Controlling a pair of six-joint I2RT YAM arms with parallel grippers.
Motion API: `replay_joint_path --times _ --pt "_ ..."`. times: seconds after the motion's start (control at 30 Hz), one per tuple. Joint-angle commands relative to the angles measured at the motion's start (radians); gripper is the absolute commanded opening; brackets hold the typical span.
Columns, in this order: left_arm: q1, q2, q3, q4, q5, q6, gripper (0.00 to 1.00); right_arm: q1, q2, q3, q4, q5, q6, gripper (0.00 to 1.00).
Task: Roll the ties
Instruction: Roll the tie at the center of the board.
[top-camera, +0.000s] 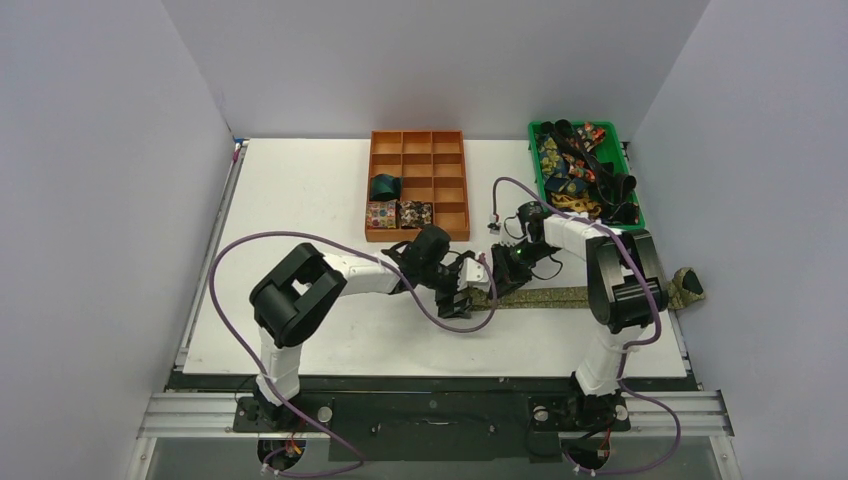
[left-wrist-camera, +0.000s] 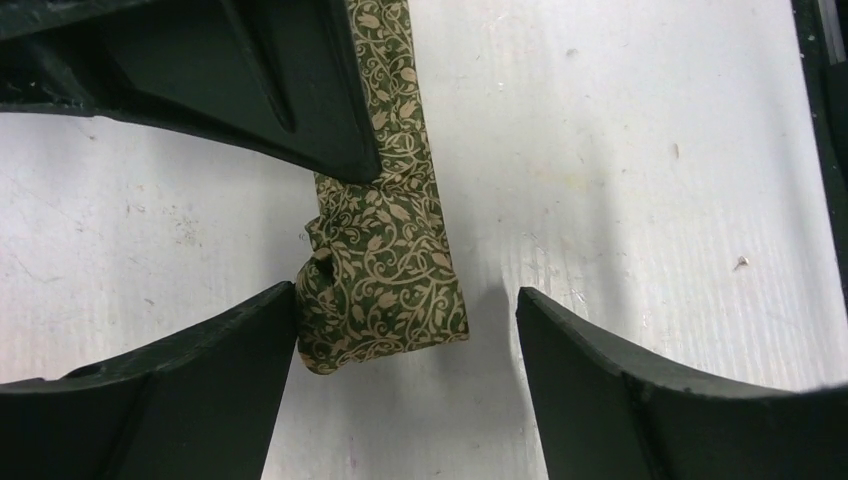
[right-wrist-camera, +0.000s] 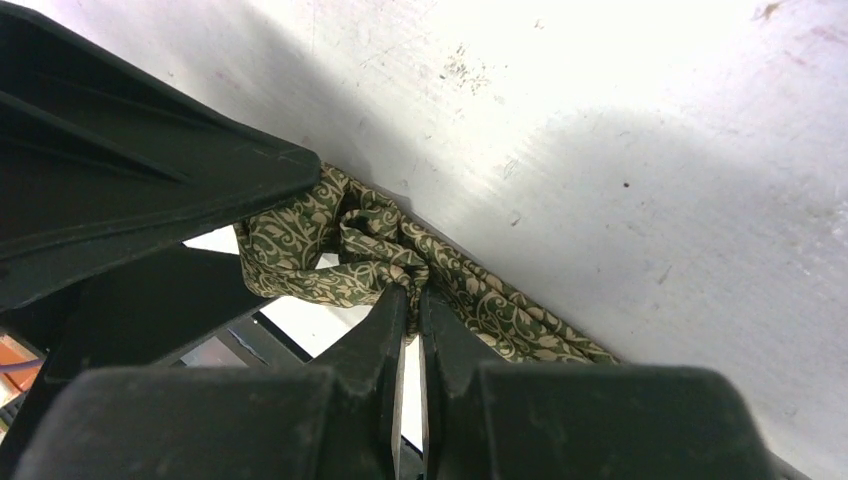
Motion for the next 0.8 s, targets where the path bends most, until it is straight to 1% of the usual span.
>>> replay_joint_path --times 0.0,0.1,0.13,0.23,0.37,0.47,0.6,0.67,0.7,0.73,0.77 --pt "0.005 -0.079 -0.012 0.052 0.082 0.065 0.75 0.005 -0.064 0.02 -0.016 -0.006 -0.014 0.0" --pt "0.006 -0.077 -0.013 0.063 0.094 0.071 0.68 0.006 -0.065 0.022 -0.016 -0.013 -0.01 0.0" --pt "0.004 -0.077 -0.013 0.067 0.097 0.072 0.68 0.008 -0.067 0.022 -0.017 -0.014 -0.01 0.0" --pt "0.006 -0.087 -0.021 0.097 0.102 0.064 0.69 0.011 -0.068 0.026 -0.016 -0.018 -0.01 0.0" --pt "0.005 -0.093 -0.021 0.098 0.105 0.068 0.69 0.014 -0.07 0.026 -0.017 -0.02 -0.01 0.0" --pt "0.006 -0.097 -0.032 0.117 0.086 0.064 0.73 0.016 -0.07 0.023 -0.017 -0.02 -0.01 0.0" --pt "0.011 -0.099 -0.044 0.136 0.077 0.052 0.74 0.019 -0.069 0.019 -0.017 -0.02 -0.01 0.0" --pt "0.012 -0.095 -0.035 0.114 0.089 0.061 0.69 0.018 -0.067 0.018 -0.017 -0.02 -0.01 0.0" --pt "0.012 -0.094 -0.032 0.091 0.098 0.069 0.63 0.02 -0.067 0.019 -0.017 -0.021 -0.01 0.0" --pt "0.012 -0.09 -0.029 0.078 0.106 0.071 0.59 0.02 -0.068 0.02 -0.018 -0.022 -0.01 0.0" --pt "0.012 -0.09 -0.031 0.073 0.11 0.072 0.53 0.019 -0.07 0.021 -0.018 -0.024 -0.01 0.0"
